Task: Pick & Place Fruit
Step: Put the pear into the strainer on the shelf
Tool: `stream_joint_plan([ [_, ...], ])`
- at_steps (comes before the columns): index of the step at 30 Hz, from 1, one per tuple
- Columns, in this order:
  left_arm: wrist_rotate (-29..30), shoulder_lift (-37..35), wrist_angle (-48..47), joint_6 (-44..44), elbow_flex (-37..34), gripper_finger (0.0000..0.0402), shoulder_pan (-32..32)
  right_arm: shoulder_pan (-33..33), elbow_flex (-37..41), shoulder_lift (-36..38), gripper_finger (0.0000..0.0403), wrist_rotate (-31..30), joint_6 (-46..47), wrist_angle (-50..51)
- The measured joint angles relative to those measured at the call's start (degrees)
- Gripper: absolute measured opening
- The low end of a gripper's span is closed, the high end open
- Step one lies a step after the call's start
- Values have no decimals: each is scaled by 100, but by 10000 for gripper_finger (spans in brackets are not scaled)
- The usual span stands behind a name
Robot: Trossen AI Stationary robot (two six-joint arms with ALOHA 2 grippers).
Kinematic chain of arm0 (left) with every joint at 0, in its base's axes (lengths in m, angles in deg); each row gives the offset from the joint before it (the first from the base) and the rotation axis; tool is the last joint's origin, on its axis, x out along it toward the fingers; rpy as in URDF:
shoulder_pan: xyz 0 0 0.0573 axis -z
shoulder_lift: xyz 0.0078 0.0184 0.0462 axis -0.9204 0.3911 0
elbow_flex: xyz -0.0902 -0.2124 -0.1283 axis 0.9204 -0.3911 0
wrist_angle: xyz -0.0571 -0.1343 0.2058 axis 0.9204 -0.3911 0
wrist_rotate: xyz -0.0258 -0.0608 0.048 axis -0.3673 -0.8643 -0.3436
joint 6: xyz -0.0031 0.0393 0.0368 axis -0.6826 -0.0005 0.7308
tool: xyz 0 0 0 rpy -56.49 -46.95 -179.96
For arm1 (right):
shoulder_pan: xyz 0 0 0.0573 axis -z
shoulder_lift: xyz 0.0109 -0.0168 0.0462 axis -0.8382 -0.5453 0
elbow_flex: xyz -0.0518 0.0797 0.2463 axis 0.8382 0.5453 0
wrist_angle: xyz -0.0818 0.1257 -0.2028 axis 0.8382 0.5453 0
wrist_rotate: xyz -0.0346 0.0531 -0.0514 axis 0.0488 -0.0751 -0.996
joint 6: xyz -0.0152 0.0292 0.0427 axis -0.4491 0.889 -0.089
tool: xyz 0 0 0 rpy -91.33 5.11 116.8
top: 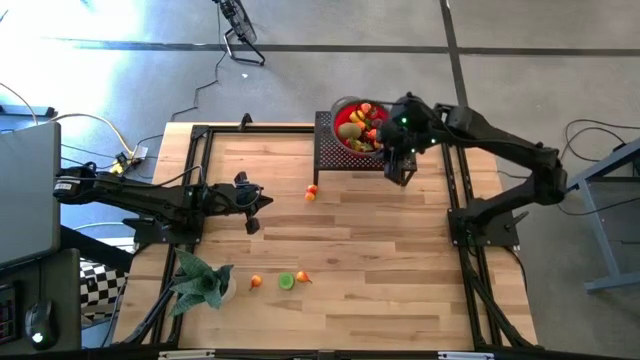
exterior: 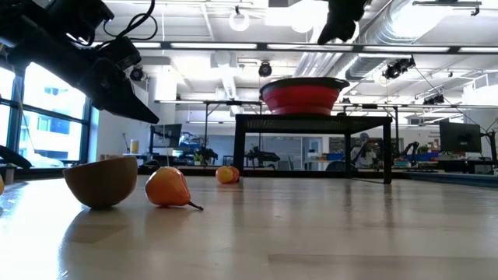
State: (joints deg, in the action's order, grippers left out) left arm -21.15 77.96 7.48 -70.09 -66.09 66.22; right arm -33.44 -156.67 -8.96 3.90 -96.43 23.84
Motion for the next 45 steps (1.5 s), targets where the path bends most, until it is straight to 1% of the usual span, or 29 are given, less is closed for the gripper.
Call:
stream_joint_plan([
  [3,-3,-2,-2,0,0,6,0,-258,184,13,5,27,70,-266],
  [7,-7,0,-11,0,0,6,0,-566,851,120,3,-150,162,-760],
  [9,-7,-1,-11,0,0,6,1,-754,1298,255,3,-239,251,-1261],
  [14,-28,-1,8,-19,0,6,1,-1069,2476,698,3,-235,589,-2807],
  [18,-28,0,44,-20,0,6,0,-1346,3189,1157,3,-223,780,-3573],
  [22,-28,0,63,-20,0,6,0,-1581,3751,1696,3,-410,919,-4128],
  [29,-26,0,70,-20,0,6,1,-1778,4331,2837,3,-981,996,-4366],
  [33,-26,-2,71,-40,0,6,0,-1820,4695,3477,3,-1022,731,-4787],
  [39,-24,-1,72,-916,0,6,1,-1815,5684,4199,4,-1009,100,-6502],
  [42,-24,-1,72,-1374,0,6,1,-1815,6159,4525,3,-1001,110,-7114],
  [45,-24,0,74,-1497,0,6,0,-1818,6515,4818,4,-824,395,-7336],
])
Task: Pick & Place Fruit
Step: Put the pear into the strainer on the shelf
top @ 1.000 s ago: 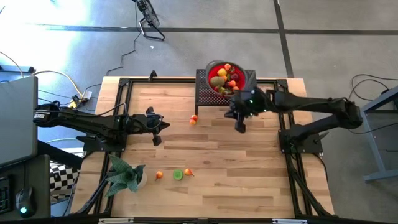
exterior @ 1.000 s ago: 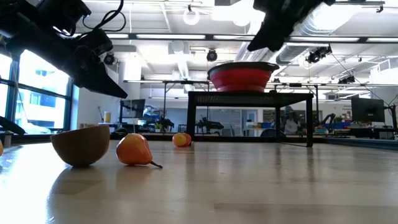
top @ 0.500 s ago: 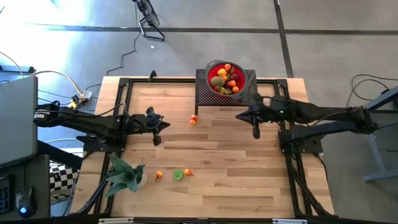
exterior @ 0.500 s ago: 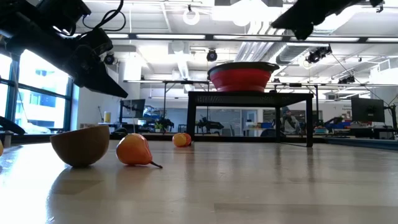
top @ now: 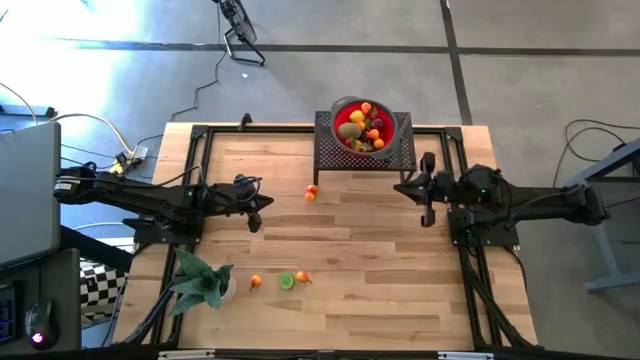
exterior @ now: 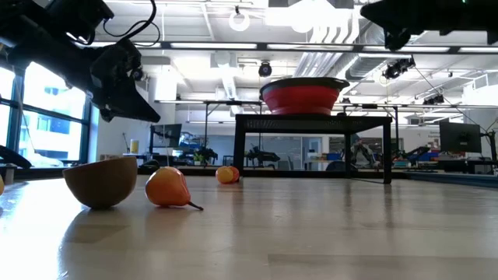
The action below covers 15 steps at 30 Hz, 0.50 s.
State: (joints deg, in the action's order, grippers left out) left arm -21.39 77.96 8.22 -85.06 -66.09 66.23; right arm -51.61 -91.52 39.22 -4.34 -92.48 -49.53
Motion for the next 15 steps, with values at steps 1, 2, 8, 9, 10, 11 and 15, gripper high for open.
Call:
stream_joint_plan([
  [1,0,0,2,2,0,6,0,0,100,77,4,95,80,-37],
  [2,0,0,0,6,0,6,0,0,187,154,4,192,152,-71],
  [8,2,0,39,2,0,6,0,0,363,561,4,257,459,200],
  [9,2,0,42,-17,0,6,0,0,363,594,4,256,471,267],
  [10,2,0,47,-43,0,6,0,0,363,620,4,256,471,314],
  [11,4,0,65,-58,0,6,0,0,361,645,4,255,468,359],
  [15,25,0,225,-62,0,6,1,0,361,727,4,266,512,705],
])
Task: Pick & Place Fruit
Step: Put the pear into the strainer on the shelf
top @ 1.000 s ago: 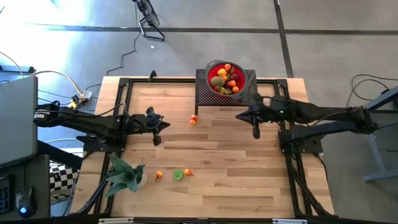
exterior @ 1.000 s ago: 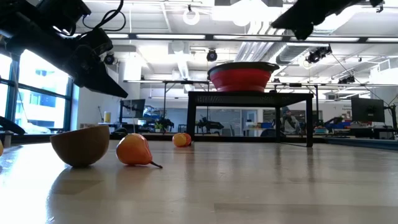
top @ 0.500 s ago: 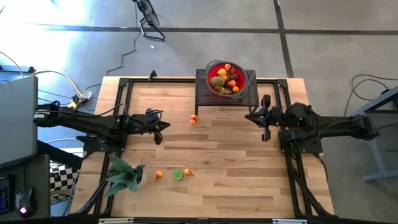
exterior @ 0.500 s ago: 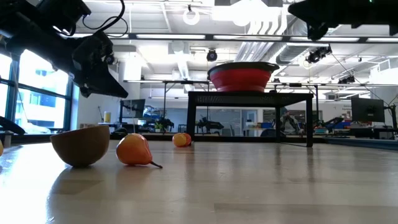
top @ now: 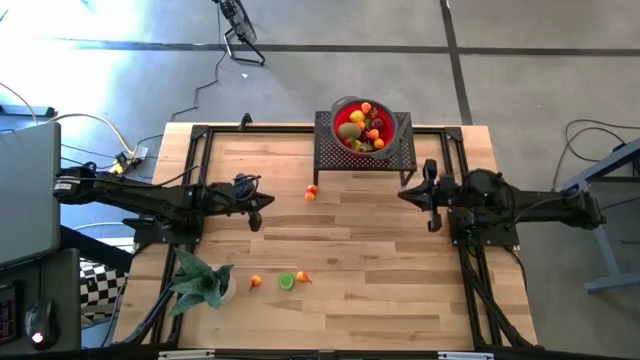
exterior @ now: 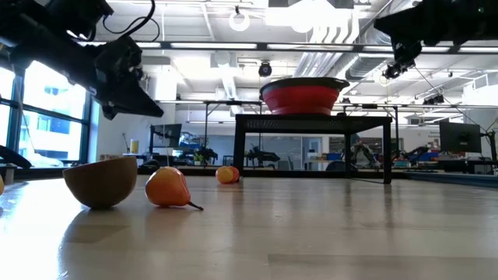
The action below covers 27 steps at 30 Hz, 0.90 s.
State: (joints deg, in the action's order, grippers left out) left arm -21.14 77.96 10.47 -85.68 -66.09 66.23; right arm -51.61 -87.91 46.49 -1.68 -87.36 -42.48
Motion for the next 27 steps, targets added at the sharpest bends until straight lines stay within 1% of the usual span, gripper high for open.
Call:
stream_joint_plan([
  [4,-1,2,252,-39,2,6,0,0,0,84,5,-28,93,448],
  [6,-3,2,424,-209,2,6,0,0,0,85,5,-157,234,468],
  [9,-3,35,887,-488,2,6,1,0,0,85,5,-163,399,461],
  [14,-4,455,1841,-518,50,6,1,0,0,105,5,-160,551,457],
  [16,-6,743,1867,-508,209,6,1,0,-2,105,5,-160,523,448],
  [21,97,1681,1428,-541,925,6,3,0,-2,102,5,-160,406,417],
  [24,385,2230,562,-890,1523,5,44,0,-2,105,5,-145,406,416],
  [27,1040,2705,-543,-1376,2175,1,248,0,-2,102,5,-143,400,421],
])
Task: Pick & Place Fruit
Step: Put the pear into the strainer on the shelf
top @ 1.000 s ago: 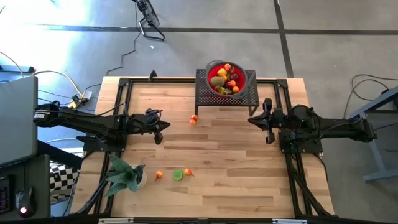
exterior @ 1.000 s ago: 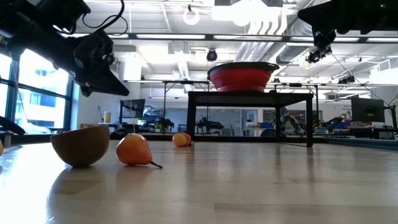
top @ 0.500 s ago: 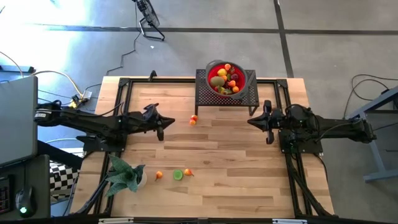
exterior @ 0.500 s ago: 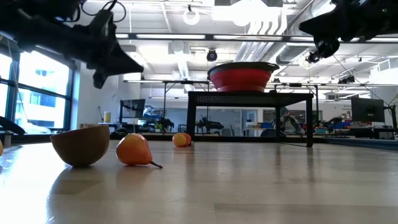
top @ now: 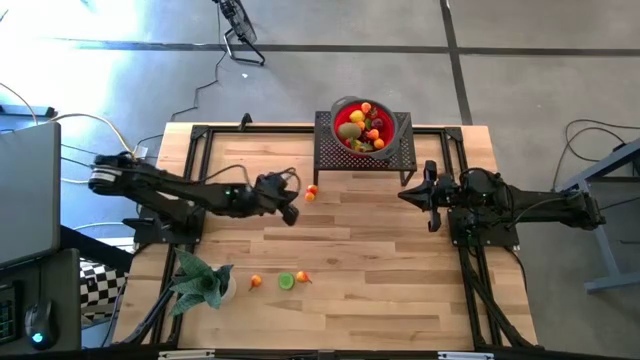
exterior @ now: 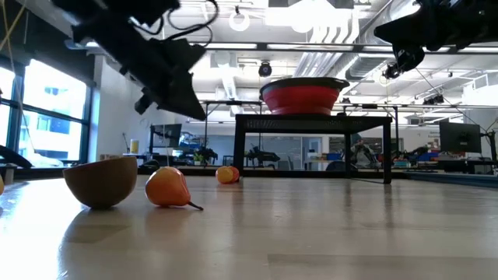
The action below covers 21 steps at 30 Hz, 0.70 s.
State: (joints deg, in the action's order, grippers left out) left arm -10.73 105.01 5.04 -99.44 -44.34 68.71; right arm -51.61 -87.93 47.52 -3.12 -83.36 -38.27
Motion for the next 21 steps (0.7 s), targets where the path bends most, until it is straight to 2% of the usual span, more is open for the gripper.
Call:
stream_joint_plan([
  [3,521,394,-1039,-446,611,1,277,0,0,0,5,1,-9,19],
  [6,722,667,-1367,-683,1044,1,448,0,0,0,5,1,-69,37],
  [10,683,880,-1357,-601,1307,1,518,0,0,-2,5,0,-255,44],
  [16,662,958,-1409,-519,1324,2,442,0,-2,-2,5,1,-269,129],
  [21,152,958,-1409,-757,1324,40,199,0,-4,-2,5,-16,-268,400],
])
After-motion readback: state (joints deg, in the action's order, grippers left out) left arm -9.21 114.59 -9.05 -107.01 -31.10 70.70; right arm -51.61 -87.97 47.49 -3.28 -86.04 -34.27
